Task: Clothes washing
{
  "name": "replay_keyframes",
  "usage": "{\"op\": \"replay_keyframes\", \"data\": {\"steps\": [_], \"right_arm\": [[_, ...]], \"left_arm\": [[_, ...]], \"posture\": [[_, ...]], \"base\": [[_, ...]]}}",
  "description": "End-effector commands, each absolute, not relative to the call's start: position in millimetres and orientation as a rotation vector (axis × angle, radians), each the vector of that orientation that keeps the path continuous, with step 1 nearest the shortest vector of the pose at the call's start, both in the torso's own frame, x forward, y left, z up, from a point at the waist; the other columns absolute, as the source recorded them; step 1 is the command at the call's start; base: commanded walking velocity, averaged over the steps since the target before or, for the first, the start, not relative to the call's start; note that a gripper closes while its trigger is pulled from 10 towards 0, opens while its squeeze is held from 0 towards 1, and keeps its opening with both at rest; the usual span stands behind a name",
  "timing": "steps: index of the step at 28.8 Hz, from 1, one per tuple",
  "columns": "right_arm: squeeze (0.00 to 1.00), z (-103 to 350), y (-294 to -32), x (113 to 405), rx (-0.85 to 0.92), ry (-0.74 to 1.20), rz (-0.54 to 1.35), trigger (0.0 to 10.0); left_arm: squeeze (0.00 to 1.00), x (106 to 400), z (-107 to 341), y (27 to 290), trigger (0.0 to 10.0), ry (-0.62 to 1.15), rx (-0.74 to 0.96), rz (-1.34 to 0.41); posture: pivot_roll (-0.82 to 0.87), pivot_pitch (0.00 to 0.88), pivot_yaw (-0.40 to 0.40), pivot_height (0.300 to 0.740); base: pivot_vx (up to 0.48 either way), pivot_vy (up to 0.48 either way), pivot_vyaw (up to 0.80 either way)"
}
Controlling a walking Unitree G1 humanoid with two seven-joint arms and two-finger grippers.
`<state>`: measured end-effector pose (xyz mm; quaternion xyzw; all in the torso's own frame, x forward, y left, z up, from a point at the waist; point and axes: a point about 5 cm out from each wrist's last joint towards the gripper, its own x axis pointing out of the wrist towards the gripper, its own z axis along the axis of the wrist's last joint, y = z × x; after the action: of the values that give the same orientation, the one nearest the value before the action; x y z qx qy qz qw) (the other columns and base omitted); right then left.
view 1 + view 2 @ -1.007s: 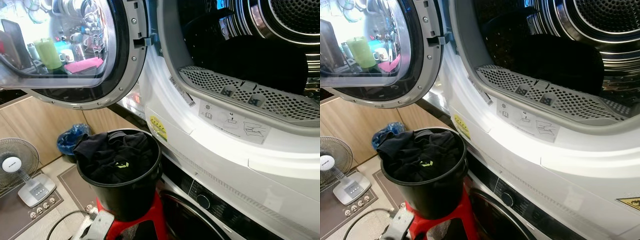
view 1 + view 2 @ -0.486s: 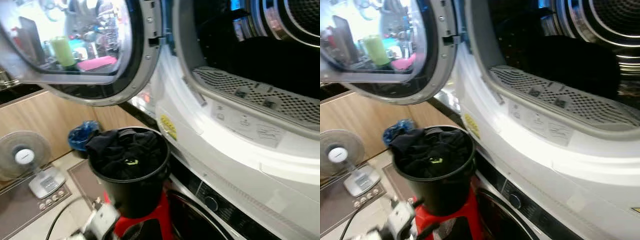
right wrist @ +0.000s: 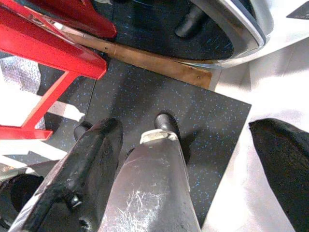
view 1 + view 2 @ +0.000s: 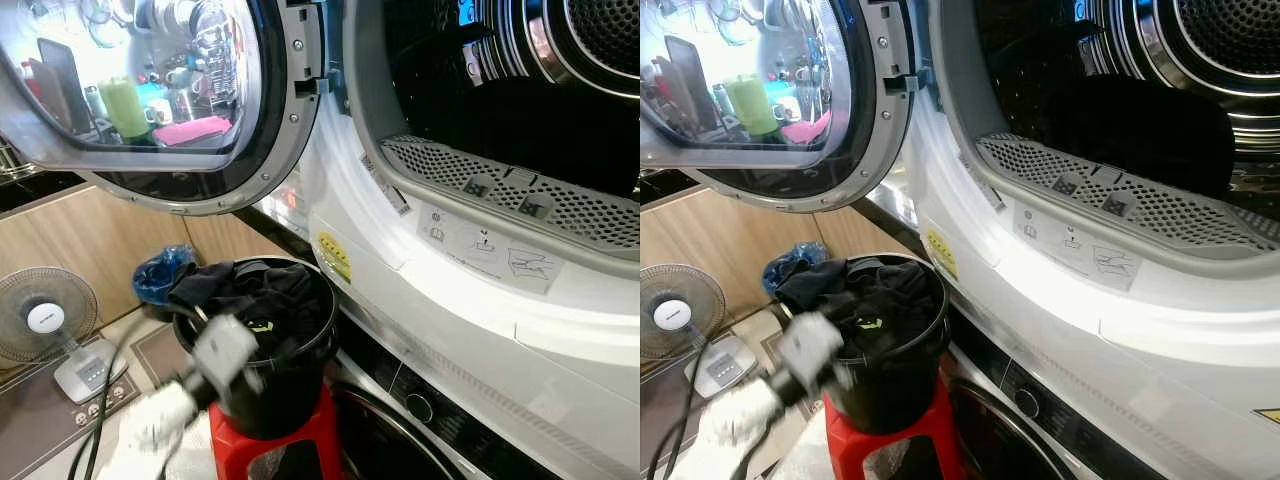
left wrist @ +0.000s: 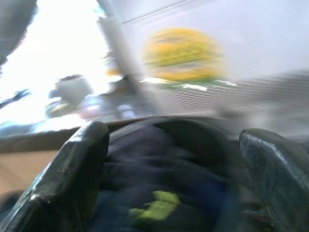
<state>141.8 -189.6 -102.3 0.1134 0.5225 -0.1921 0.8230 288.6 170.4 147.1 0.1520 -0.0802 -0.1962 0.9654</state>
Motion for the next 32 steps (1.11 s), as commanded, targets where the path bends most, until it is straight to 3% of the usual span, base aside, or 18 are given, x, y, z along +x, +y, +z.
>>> {"op": "replay_keyframes", "data": {"steps": [1, 8, 9, 10, 25, 29, 32], "right_arm": [[0.00, -104.1, -186.2, 137.9, 0.235, 1.130, -0.393, 10.0], [0.00, -102.7, -185.9, 142.2, 0.228, 1.121, -0.382, 10.0], [0.00, -102.0, -186.1, 144.1, 0.228, 1.118, -0.383, 10.0], [0.00, -101.8, -186.2, 144.8, 0.226, 1.116, -0.381, 10.0], [0.00, -100.9, -190.6, 145.7, 0.211, 1.114, -0.390, 10.0], [0.00, -101.4, -193.3, 143.4, 0.206, 1.117, -0.398, 10.0], [0.00, -101.3, -194.0, 143.3, 0.208, 1.112, -0.396, 10.0]], "left_arm": [[0.00, 298.2, 146.5, 191.5, 10.0, -0.085, 0.289, -0.292], [0.00, 320.9, 149.4, 225.8, 10.0, 0.021, 0.176, -0.106], [0.70, 328.7, 145.1, 240.4, 10.0, 0.084, 0.127, -0.042], [1.00, 331.3, 144.6, 244.8, 10.0, 0.101, 0.109, -0.020], [1.00, 341.3, 136.4, 295.6, 10.0, 0.257, -0.088, 0.134], [1.00, 343.5, 138.5, 293.8, 10.0, 0.258, -0.055, 0.084], [1.00, 347.8, 150.8, 276.5, 10.0, 0.161, 0.012, -0.075]], "posture": [[0.08, 0.000, 0.088, 0.740], [0.08, 0.000, 0.084, 0.740], [0.09, 0.000, 0.080, 0.740], [0.09, 0.000, 0.080, 0.740], [0.08, 0.000, 0.067, 0.740], [0.08, 0.000, 0.066, 0.740], [0.08, 0.000, 0.065, 0.740]], "base": [[0.000, 0.000, 0.00], [0.000, 0.000, 0.00], [0.000, 0.000, 0.00], [0.000, 0.000, 0.00], [0.000, 0.000, 0.00], [0.000, 0.000, 0.00], [0.000, 0.000, 0.00]]}}
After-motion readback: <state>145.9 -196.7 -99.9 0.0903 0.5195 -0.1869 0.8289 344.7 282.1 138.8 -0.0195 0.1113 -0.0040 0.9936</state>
